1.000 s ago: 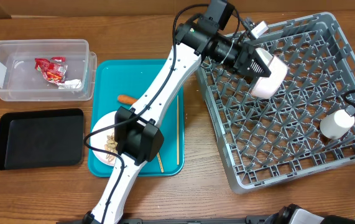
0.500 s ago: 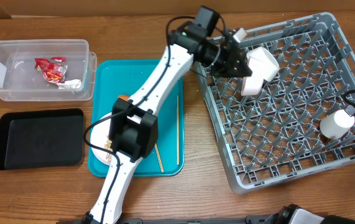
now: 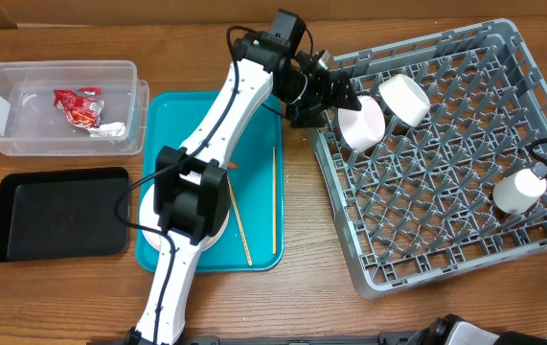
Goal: Sort waste into correct bins and load items into the dishwasher
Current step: 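Set the pink bowl in the rack beside the white bowl and release, then reach the left gripper to the carrot on the teal tray and grasp it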
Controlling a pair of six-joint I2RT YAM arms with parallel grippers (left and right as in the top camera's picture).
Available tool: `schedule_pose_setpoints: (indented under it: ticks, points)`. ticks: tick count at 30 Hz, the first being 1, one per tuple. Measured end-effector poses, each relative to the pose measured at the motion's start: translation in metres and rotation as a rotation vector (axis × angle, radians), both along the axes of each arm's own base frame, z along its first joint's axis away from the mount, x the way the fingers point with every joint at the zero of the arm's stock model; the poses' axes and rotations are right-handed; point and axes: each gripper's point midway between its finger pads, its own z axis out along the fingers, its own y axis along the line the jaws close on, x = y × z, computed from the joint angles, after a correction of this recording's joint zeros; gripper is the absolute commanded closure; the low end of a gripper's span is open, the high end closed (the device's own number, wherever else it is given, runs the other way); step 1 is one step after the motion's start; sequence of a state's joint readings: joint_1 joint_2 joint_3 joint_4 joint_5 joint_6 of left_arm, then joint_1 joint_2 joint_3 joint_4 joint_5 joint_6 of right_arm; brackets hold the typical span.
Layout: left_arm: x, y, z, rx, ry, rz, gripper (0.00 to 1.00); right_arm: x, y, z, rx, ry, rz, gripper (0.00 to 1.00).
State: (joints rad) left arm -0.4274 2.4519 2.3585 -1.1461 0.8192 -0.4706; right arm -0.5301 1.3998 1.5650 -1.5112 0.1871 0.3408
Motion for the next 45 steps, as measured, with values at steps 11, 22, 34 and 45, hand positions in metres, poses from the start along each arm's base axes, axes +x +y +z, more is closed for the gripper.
schedule_pose_setpoints:
  ticks: [11, 22, 34, 45]
  points:
    - [0.022, 0.12, 0.123, 0.318, -0.404, 0.255, 0.9, 0.01, 0.016, -0.002, 0.08, -0.04, 0.081, 0.09]
    - [0.075, 0.024, 0.013, 0.313, -0.565, 0.056, 0.96, 0.01, 0.018, -0.002, 0.092, -0.042, 0.088, 0.09]
    - [0.148, 0.022, -0.031, 0.395, -0.774, 0.194, 0.96, 0.01, 0.018, -0.003, 0.093, -0.04, 0.088, 0.09]
    - [0.166, 0.062, -0.031, 0.477, -0.771, 0.273, 0.72, 0.01, 0.018, -0.002, 0.091, -0.043, 0.087, 0.09]
